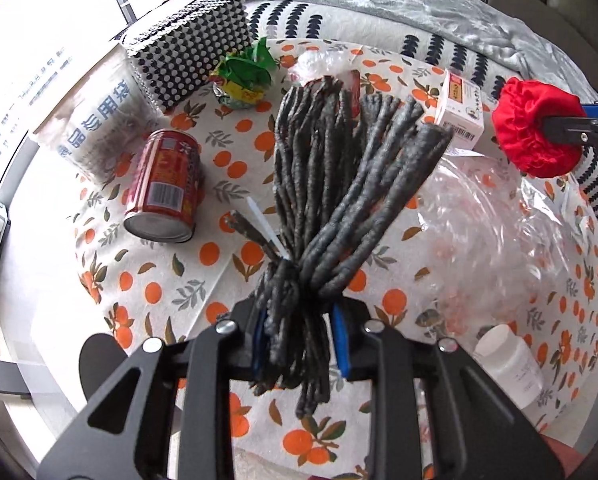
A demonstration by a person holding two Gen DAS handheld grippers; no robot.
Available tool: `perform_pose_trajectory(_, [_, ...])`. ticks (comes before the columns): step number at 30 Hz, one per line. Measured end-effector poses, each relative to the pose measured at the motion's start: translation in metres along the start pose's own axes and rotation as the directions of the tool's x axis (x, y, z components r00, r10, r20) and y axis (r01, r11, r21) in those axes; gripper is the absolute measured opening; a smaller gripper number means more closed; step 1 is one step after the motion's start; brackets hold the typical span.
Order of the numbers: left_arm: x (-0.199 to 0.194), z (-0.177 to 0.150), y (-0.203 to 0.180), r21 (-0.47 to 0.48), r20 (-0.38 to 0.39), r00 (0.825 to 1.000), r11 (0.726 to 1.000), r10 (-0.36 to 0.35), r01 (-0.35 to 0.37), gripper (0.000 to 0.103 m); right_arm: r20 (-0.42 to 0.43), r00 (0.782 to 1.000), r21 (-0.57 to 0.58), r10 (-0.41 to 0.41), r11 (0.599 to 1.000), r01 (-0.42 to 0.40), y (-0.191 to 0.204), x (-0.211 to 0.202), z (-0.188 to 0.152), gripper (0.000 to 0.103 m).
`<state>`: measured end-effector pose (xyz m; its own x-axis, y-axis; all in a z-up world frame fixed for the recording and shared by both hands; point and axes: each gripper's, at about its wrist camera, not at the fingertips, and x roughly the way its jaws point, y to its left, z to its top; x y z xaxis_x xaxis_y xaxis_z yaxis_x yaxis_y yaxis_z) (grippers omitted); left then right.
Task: Collect trash
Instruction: 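Grasp the black stick bundle with the left tool while the right tool grasps the red knit cap, then carry both items over the grey bin and open both tools to drop them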
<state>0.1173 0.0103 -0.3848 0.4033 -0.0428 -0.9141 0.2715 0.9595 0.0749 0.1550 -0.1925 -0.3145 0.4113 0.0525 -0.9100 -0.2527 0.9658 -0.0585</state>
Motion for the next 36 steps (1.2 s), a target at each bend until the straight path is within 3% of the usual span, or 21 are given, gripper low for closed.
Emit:
perform_pose_trajectory(7, [-0.03,-0.006,0.025,-0.08,0.027,1.0,0.997,0.007,-0.005,0.026,0.05,0.998,-0.079,0.038,0.996,-0.034,0.036,-0.034,0.017,0.034])
perform_pose_trajectory(16, [-0.07,-0.054,0.103,-0.266,0.018,0.996,0.961,0.087,-0.079,0.026,0.055,0.983,-0.282,0.173,0.947,-0.151,0.15,-0.055,0.038,0.034])
perform_pose_trajectory(24, [-0.095,-0.132,0.202,-0.448,-0.056,0.981,0.874,0.184,-0.19,0.027,0.012,0.949,-0.442,0.315,0.853,-0.277,0.282,-0.057,0.048,0.034])
perform_pose_trajectory(36, [-0.112,-0.245,0.314,-0.655,-0.167,0.954,0.696,0.247,-0.295,0.027,-0.092,0.89,-0.569,0.446,0.71,-0.415,0.47,-0.03,0.039,0.034])
